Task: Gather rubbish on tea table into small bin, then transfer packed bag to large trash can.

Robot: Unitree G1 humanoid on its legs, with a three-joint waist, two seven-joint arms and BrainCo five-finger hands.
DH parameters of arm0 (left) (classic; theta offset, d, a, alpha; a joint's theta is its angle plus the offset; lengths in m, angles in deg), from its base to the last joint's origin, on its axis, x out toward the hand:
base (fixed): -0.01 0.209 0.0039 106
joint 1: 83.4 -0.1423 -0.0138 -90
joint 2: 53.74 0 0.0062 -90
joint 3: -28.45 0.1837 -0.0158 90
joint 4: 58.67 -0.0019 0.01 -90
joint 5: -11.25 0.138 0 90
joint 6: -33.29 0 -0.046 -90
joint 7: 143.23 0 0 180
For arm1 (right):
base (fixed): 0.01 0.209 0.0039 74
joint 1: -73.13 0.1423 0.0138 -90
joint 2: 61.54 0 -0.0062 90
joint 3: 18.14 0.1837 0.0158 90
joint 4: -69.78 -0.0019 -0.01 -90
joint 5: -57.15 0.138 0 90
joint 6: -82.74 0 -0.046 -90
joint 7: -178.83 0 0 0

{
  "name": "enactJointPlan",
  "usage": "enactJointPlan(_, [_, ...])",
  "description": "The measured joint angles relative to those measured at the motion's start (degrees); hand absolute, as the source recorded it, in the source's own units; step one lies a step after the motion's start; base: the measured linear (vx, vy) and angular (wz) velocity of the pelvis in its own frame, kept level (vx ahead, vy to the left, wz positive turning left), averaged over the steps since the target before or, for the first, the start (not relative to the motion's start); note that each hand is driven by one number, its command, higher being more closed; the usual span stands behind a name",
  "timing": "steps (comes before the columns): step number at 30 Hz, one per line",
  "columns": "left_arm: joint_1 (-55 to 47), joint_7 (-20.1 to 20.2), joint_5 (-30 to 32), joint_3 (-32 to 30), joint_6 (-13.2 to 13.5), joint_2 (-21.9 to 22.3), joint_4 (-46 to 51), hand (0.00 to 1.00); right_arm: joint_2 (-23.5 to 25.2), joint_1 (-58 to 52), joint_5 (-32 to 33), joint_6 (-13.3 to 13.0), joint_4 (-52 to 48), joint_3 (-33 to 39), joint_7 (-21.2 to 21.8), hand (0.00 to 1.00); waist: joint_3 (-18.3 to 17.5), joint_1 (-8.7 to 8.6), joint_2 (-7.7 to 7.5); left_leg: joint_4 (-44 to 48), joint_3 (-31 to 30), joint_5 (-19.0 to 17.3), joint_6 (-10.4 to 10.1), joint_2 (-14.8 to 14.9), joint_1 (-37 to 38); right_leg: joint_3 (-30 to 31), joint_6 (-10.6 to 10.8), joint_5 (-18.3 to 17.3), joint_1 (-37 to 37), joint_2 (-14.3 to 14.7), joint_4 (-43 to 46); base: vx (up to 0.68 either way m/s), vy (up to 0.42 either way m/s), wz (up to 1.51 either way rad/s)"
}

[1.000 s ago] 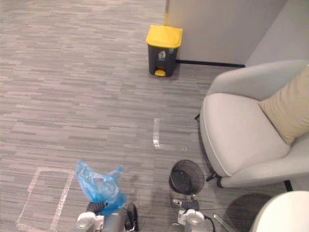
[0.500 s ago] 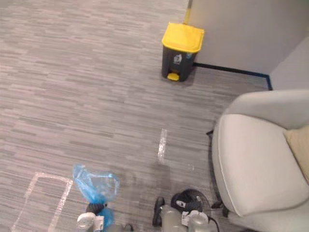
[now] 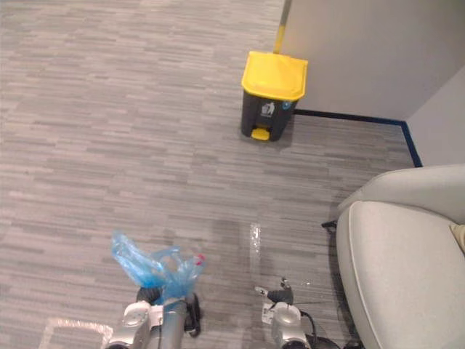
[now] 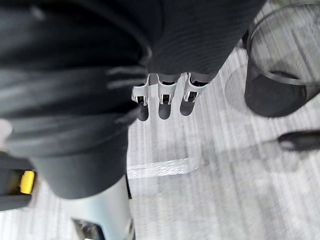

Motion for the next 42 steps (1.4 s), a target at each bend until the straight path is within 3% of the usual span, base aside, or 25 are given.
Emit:
enactJointPlan(1, [-0.18,0.00,0.00,0.24,0.01,-0.02,0.02,1.00,-0.02,-0.05,0.00,0.02,0.00,-0.11,0.00,0.00,0.01,0.02,-0.02,-0.56,0.35,-0.41,0.06,-0.07,1.00,0.29,1.24,0.85,-2.36,-0.36,4.89,0.30,0.106,-0.42])
enactJointPlan(2, [-0.23,-0.04,-0.01,1.60,-0.15,-0.72,0.00,1.00,0.00,-0.53,-0.04,0.08,0.01,-0.52,0.01,0.00,0.01,-0.58,-0.11,-2.31,0.89,-1.41,-0.03,-0.64,4.42,0.45,0.81,0.63,-8.94,-0.79,17.92,0.22,0.039,-0.20])
enactJointPlan(4, [-0.33,-0.20,-0.02,1.63,-0.22,-0.86,-0.08,1.00,-0.06,-1.71,-0.11,0.19,0.00,-0.68,-0.02,0.00,0.19,-0.99,0.16,-4.48,1.81,-1.79,-0.07,-0.78,8.40,-2.68,-2.13,-3.01,-12.93,-0.63,22.54,0.34,0.005,-0.12])
enactJointPlan(5, [-0.40,-0.29,-0.02,1.44,-0.20,-1.19,-0.08,1.00,-0.16,-2.05,-0.12,0.51,-0.45,-1.40,-0.01,0.00,0.35,-1.35,0.45,-6.98,2.44,-1.80,-0.08,-0.79,11.81,-6.28,-4.47,-5.12,-16.03,0.15,20.96,0.34,-0.044,-0.09])
enactJointPlan(7, [0.12,-1.11,0.00,1.35,-0.18,-1.63,-0.21,1.00,-0.36,-0.88,-0.19,0.49,-0.50,-2.08,-0.02,0.00,0.32,-2.72,0.41,-10.30,2.37,-1.67,-0.32,-0.55,14.88,-10.83,-6.29,-5.14,-19.95,2.63,11.36,0.36,-0.103,0.12])
enactJointPlan(8, [0.55,-1.10,0.01,1.40,-0.17,-1.68,-0.53,1.00,-0.53,-0.57,-0.24,0.50,-0.42,-2.13,-0.02,0.00,0.26,-3.09,0.30,-11.93,1.99,-1.65,-0.99,-0.55,16.19,-11.52,-6.66,-2.32,-20.77,4.33,2.41,0.47,-0.160,0.33])
enactJointPlan(9, [0.44,-1.07,0.03,1.42,-0.13,-2.26,-0.66,1.00,-0.66,-1.08,-0.32,0.49,-0.03,-2.16,-0.05,0.00,-0.10,-3.37,-0.81,-13.27,1.03,-1.72,-2.55,-1.95,17.59,-11.04,-7.02,4.11,-20.45,5.43,-6.80,0.41,-0.137,0.42])
enactJointPlan(10, [0.66,-1.06,0.04,1.41,-0.15,-1.98,-1.66,1.00,-1.47,-1.26,-0.50,0.48,1.15,-2.15,-0.02,0.00,0.19,-3.64,-0.66,-13.93,-0.94,-2.12,-3.42,-2.39,18.50,-10.08,-10.63,8.35,-19.96,5.98,-7.10,0.43,-0.115,0.24])
enactJointPlan(11, [1.13,-0.99,0.09,1.37,-0.16,-0.96,-2.53,1.00,-2.80,-0.83,-0.64,0.73,2.07,-2.06,-0.02,0.00,-0.23,-3.27,1.54,-14.33,-3.29,-1.62,-4.03,-0.49,18.97,-10.49,-10.76,7.41,-19.17,7.27,-7.04,0.43,-0.128,0.03])
enactJointPlan(12, [0.87,-1.02,0.09,1.05,-0.06,-0.74,-2.73,1.00,-3.58,-0.60,-0.62,0.72,2.13,-1.95,-0.01,0.00,-0.23,-3.05,2.47,-13.46,-5.28,-1.50,-4.25,0.03,18.99,-11.06,-11.21,5.54,-18.80,7.88,-6.47,0.43,-0.138,-0.09])
enactJointPlan(13, [0.65,-1.04,0.09,0.84,-0.07,-0.65,-2.87,1.00,-3.79,-0.57,-0.62,0.73,2.13,-1.71,0.00,0.00,-0.28,-3.22,2.86,-12.17,-6.29,-1.35,-4.51,0.51,18.79,-11.51,-11.37,4.38,-18.39,8.16,-6.12,0.44,-0.168,0.17])
enactJointPlan(15, [1.14,-1.01,0.08,-1.21,-0.08,0.36,-2.65,1.00,-3.28,-1.80,-0.61,1.07,2.04,-0.58,-0.04,0.00,-0.12,-3.49,3.04,1.11,-8.23,0.16,-6.86,2.93,15.20,-13.73,-12.45,3.01,-13.38,8.70,-8.10,0.42,-0.156,0.37])
enactJointPlan(17, [0.41,-0.93,0.07,-2.24,0.12,1.97,-0.93,1.00,-2.66,-2.68,-0.55,0.99,0.74,-1.82,-0.10,0.00,0.10,-2.80,2.77,19.61,-7.85,4.48,-6.23,6.29,8.56,-13.99,-12.34,1.25,-6.52,9.15,-11.90,0.41,-0.048,0.21])
enactJointPlan(20, [-0.59,-0.54,0.00,-2.37,0.06,3.16,0.70,1.00,-1.46,-2.32,-0.29,1.02,0.70,-2.10,-0.02,0.00,0.18,-2.05,2.51,29.28,-4.73,0.01,-3.82,9.51,0.23,-13.87,-12.16,-1.35,-0.99,9.08,-13.83,0.32,0.074,0.00])
enactJointPlan(23, [-0.44,0.15,0.04,-2.37,0.11,3.23,1.92,1.00,-0.86,-2.13,-0.04,1.02,0.61,-1.14,-0.09,0.00,0.13,-0.25,1.91,12.77,-2.58,-0.50,-3.07,7.53,-4.94,-13.03,-9.54,-2.01,2.26,7.01,-15.73,0.29,0.164,-0.14])
enactJointPlan(24, [-0.08,0.15,0.03,-2.36,0.11,3.46,1.94,1.00,-0.95,-2.17,-0.02,1.03,0.59,-0.62,-0.13,0.00,-0.05,-0.07,2.30,2.50,-3.68,2.58,-3.36,5.89,-5.43,-12.66,-7.53,-2.87,3.10,6.24,-16.10,0.43,0.354,-0.14])
enactJointPlan(25, [-0.39,0.14,0.01,-2.33,0.20,3.40,1.69,1.00,-1.32,-2.23,0.00,1.09,1.18,-0.01,-0.16,0.00,-0.22,0.30,2.35,-3.23,-5.26,9.31,-2.79,3.87,-4.64,-11.36,-5.34,-3.84,3.73,5.73,-16.22,0.37,0.308,-0.07])
enactJointPlan(27, [-0.02,0.08,0.00,-2.06,0.16,2.39,1.04,1.00,-0.14,-2.13,0.01,1.28,1.53,0.06,-0.12,0.00,-1.19,-0.03,-0.05,-5.82,-4.19,9.54,-2.10,0.46,-3.33,-9.35,-5.13,-2.93,4.45,3.43,-18.70,0.39,0.252,0.15])
enactJointPlan(28, [0.13,0.13,0.00,-1.89,0.05,1.39,0.39,1.00,0.13,-1.93,-0.04,1.29,1.77,0.29,-0.07,0.00,-1.36,0.10,-0.76,-3.64,-3.03,7.18,-0.67,-0.59,-3.56,-7.82,-4.26,-2.10,5.37,1.97,-19.27,0.45,0.259,0.12])
enactJointPlan(30, [0.05,0.03,0.00,-1.69,0.01,0.95,-0.02,1.00,0.14,-1.33,-0.06,1.24,1.46,0.40,-0.05,0.00,-1.39,0.35,-0.70,-1.83,-2.00,4.67,0.02,-0.87,-2.74,-6.89,-4.04,-1.97,5.13,1.05,-17.05,0.33,0.205,-0.23])
enactJointPlan(34, [-0.53,0.02,0.02,0.02,-0.23,-0.07,-1.46,1.00,0.35,-1.74,-0.24,1.07,1.03,0.06,0.03,0.00,-1.11,-0.10,0.13,-5.31,1.34,0.25,0.77,-1.65,6.13,-2.88,-0.74,0.65,-6.32,-1.89,12.51,0.43,0.126,-0.43])
enactJointPlan(35, [-0.81,-0.05,-0.01,0.09,-0.30,-1.15,-2.20,1.00,-0.19,-1.69,-0.56,1.07,1.20,-0.94,0.00,0.00,-0.77,-1.21,0.71,-11.01,2.96,-0.50,0.16,-1.31,15.24,-11.17,-5.24,-5.22,-16.66,0.58,15.34,0.82,-0.094,-0.28])
enactJointPlan(37, [-0.62,-0.13,-0.01,-0.91,-0.36,-1.07,-3.27,1.00,-0.66,-2.11,-0.71,1.00,2.20,-1.45,0.00,0.00,-1.81,-1.33,-0.46,-10.23,0.86,-1.09,-1.12,-2.34,16.05,-13.78,-10.61,-0.31,-15.68,3.10,1.21,0.62,-0.141,-0.20])
enactJointPlan(39, [-1.18,-0.06,-0.01,-1.18,-0.39,0.35,-3.29,1.00,-2.41,-1.78,-1.70,1.05,3.37,-1.43,-0.04,0.00,-1.93,-1.39,1.76,-9.50,-0.88,-1.00,-2.01,-0.48,15.22,-14.28,-11.60,0.37,-13.25,4.83,-2.36,0.27,-0.073,-0.30])
enactJointPlan(42, [-1.11,-0.01,0.07,-0.58,-0.24,1.00,-3.24,1.00,-3.37,-1.88,-1.97,1.11,3.22,-0.73,0.01,0.00,-1.49,-2.06,2.50,-12.88,-4.92,0.99,-2.52,-0.50,19.05,-14.03,-11.04,-1.54,-15.25,5.89,4.98,0.20,-0.088,0.02])
